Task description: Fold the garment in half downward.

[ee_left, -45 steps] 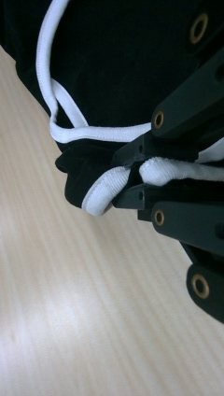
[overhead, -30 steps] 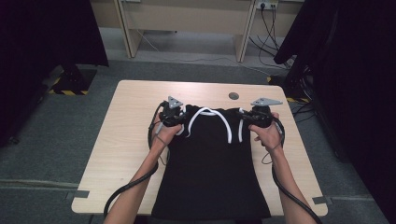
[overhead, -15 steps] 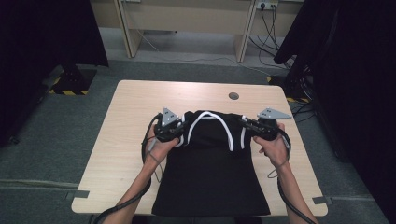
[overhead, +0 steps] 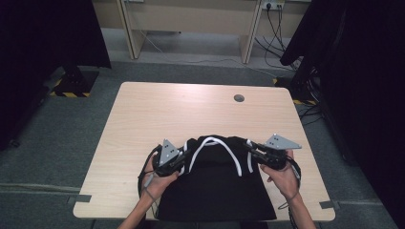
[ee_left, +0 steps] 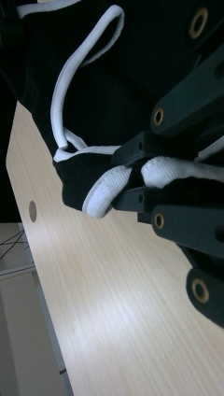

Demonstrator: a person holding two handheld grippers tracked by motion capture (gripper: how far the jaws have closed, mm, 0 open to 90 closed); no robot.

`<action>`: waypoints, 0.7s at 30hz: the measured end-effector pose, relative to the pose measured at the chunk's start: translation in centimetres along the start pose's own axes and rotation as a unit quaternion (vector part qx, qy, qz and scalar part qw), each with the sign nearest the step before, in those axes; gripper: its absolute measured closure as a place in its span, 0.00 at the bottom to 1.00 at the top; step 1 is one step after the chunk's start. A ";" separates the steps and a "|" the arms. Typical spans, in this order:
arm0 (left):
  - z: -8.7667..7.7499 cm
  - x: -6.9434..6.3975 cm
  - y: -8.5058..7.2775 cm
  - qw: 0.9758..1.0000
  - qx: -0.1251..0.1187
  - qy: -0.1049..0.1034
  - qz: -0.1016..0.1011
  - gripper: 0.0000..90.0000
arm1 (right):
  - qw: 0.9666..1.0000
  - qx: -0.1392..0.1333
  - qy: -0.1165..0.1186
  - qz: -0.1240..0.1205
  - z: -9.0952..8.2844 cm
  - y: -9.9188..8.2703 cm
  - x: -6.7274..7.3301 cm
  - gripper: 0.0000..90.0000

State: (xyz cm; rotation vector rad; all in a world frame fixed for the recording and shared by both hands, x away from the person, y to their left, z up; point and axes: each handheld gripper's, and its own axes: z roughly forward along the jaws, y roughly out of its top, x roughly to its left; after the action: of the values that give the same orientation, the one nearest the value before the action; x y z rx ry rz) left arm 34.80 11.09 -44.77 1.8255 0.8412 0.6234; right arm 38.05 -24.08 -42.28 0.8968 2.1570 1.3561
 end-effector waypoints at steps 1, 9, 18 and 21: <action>-0.3 -0.2 -0.3 1.000 0.000 -0.002 0.001 0.87 | 1.000 -0.001 0.001 -0.001 -0.2 -0.3 0.3 0.90; -2.2 -2.3 -2.7 1.000 0.013 -0.015 0.020 0.83 | 1.000 0.005 0.011 -0.002 -2.1 -3.1 2.3 0.90; -3.7 -3.9 -4.2 0.998 0.033 -0.043 0.010 0.80 | 1.000 0.017 0.024 0.012 -3.7 -5.2 3.4 0.89; -4.2 -4.3 -4.7 0.998 0.036 -0.048 0.011 0.79 | 0.999 0.023 0.024 0.011 -4.2 -5.7 4.0 0.89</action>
State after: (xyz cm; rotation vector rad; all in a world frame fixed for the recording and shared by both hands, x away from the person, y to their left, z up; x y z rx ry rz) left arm 27.78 11.35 -47.70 1.9168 0.7886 0.5203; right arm 30.87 -25.57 -45.79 0.9176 2.2300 1.3562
